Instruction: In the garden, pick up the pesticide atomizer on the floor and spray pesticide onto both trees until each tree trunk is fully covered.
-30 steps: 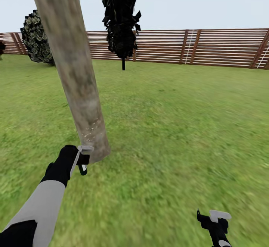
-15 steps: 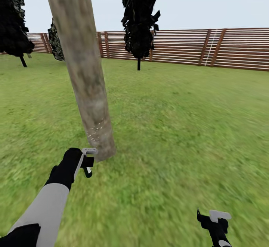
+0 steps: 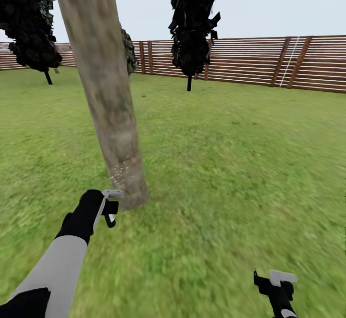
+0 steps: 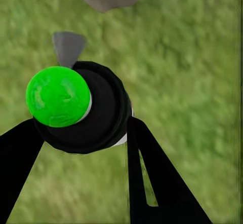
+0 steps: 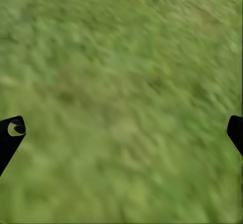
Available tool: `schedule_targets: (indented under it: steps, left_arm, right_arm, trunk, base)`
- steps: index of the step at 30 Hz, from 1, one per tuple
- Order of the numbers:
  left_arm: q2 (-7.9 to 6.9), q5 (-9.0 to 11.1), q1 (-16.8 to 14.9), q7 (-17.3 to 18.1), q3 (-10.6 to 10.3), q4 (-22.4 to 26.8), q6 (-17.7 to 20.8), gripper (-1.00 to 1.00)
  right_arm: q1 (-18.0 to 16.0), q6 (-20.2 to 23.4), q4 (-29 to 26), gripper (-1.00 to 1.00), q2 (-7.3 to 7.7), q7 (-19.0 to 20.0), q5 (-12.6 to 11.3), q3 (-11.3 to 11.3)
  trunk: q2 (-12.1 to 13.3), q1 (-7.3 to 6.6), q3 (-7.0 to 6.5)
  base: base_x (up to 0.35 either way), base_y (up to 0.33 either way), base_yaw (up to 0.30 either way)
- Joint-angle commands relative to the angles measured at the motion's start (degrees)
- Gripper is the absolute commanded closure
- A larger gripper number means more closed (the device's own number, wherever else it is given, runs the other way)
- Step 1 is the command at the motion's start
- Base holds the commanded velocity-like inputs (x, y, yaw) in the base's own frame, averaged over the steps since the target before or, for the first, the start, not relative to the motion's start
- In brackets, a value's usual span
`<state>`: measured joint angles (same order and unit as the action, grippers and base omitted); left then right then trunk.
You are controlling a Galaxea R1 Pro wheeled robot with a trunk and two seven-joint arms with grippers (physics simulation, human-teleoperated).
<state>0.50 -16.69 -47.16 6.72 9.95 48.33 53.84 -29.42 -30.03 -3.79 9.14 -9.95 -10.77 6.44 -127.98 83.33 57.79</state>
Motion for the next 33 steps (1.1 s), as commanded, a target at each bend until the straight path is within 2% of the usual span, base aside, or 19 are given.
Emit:
schedule_targets:
  steps: [1, 8, 10, 11, 14, 18, 25, 33]
  left_arm:
    - [0.05, -0.62, -0.04, 0.58, 0.2, 0.07, 0.21, 1.0]
    - [-0.41, -0.68, 0.08, 0.55, 0.24, 0.01, 0.21, 1.0]
    - [-2.05, -0.65, 0.39, 0.56, 0.25, -0.33, 0.21, 1.0]
    - [-3.9, -0.54, 0.86, 0.57, 0.29, -0.46, 0.21, 1.0]
    - [-5.97, -0.42, 1.67, 0.58, 0.38, -0.72, 0.18, 1.0]
    - [-5.64, -0.24, 2.1, 0.58, 0.12, -0.84, -0.06, 1.0]
    - [-2.73, 0.08, 1.7, 0.58, 0.01, -0.44, -0.06, 1.0]
    - [-2.44, 0.12, 1.11, 0.66, -0.01, 0.23, 0.04, 1.0]
  right_arm:
    - [-0.02, -0.11, 0.01, -1.0, 0.0, -0.14, -0.48, 0.5]
    - [-0.02, -0.11, 0.01, -1.0, 0.0, -0.07, -0.5, 0.5]
    - [-0.02, -0.11, 0.01, -1.0, 0.0, -0.08, -0.5, 0.5]
    - [-0.02, -0.11, 0.01, -1.0, 0.0, -0.08, -0.48, 0.5]
    - [-0.02, -0.11, 0.01, -1.0, 0.0, -0.09, -0.48, 0.5]
    - [-0.02, -0.11, 0.01, -1.0, 0.0, -0.08, -0.48, 0.5]
    - [-0.02, -0.11, 0.01, -1.0, 0.0, -0.07, -0.48, 0.51]
    - [-0.02, -0.11, 0.01, -1.0, 0.0, -0.07, -0.48, 0.5]
  trunk:
    - [-0.02, 0.0, 0.05]
    - [-0.02, 0.0, 0.05]
    - [-0.02, 0.0, 0.05]
    - [-0.02, 0.0, 0.05]
    - [-0.02, 0.0, 0.05]
    - [-0.02, 0.0, 0.05]
    - [-0.02, 0.0, 0.05]
    - [-0.02, 0.0, 0.05]
  base:
    - [0.114, -0.267, 0.002]
    - [0.086, -0.27, 0.0]
    - [0.018, -0.274, 0.018]
    - [0.005, -0.274, 0.162]
    - [0.002, -0.275, 0.236]
    - [0.0, -0.276, 0.273]
    - [0.061, -0.276, 0.277]
    - [0.204, -0.231, 0.277]
